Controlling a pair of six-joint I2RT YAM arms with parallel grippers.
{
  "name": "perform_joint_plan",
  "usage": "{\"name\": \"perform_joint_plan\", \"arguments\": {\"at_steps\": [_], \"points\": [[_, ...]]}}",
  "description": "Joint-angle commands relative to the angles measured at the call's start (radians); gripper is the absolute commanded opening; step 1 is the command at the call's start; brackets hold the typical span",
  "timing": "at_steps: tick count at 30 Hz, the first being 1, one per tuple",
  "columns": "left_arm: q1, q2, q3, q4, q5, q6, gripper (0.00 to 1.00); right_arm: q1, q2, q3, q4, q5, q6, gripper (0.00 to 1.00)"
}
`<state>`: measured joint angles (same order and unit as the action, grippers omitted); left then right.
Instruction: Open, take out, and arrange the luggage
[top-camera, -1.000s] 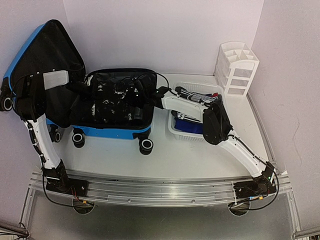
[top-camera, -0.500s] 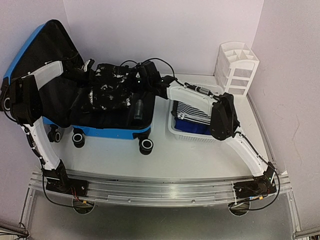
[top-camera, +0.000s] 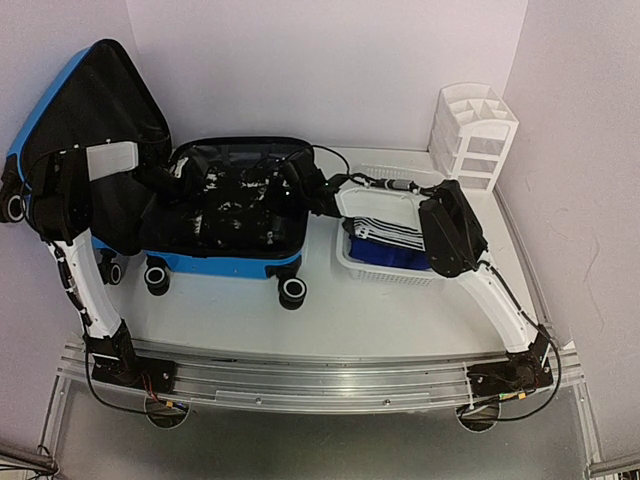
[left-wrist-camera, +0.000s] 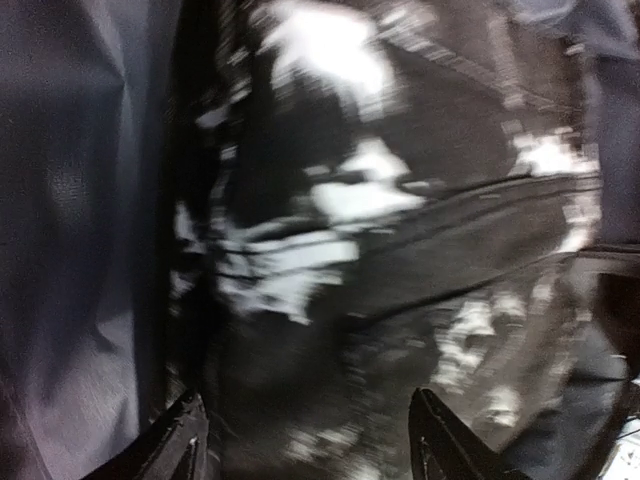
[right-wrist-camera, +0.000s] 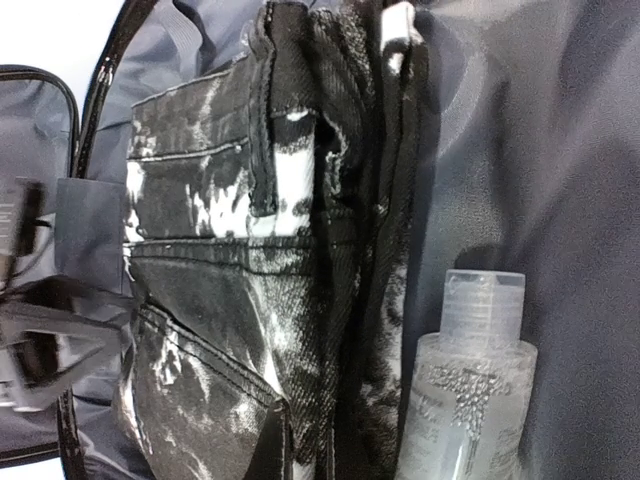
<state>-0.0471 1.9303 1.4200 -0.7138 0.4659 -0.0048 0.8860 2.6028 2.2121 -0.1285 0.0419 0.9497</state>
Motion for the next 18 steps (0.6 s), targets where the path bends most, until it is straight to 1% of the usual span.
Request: {"name": "perform_joint_plan", "arguments": {"at_steps": [1,6,10,12,15,16,18], "points": [[-0.006,0.066,0.007,0.031,-0.049,0.035,0.72,-0.005,-0.096,-0.01,-0.018,0.037,0.005,0.0],[-0.018,0.153,0.026,0.051,-0.06,0.043,0.74,-0.004,-0.065,0.036,-0.025,0.015,0.0,0.0],[-0.061,0.193,0.049,0.054,0.027,0.042,0.72,-0.005,-0.047,0.052,-0.029,0.009,0.003,0.0],[-0.09,0.204,0.051,0.064,0.065,0.036,0.67,-0.005,-0.042,0.057,-0.029,0.006,0.004,0.0],[-0.096,0.239,0.07,0.061,0.108,0.015,0.56,-0.004,-0.039,0.063,-0.03,0.002,0.005,0.0],[-0.095,0.247,0.077,0.057,0.106,0.014,0.51,-0.006,-0.038,0.065,-0.029,0.002,0.003,0.0],[-0.092,0.243,0.076,0.056,0.093,0.026,0.4,-0.007,-0.04,0.066,-0.029,0.0,0.002,0.0]]}}
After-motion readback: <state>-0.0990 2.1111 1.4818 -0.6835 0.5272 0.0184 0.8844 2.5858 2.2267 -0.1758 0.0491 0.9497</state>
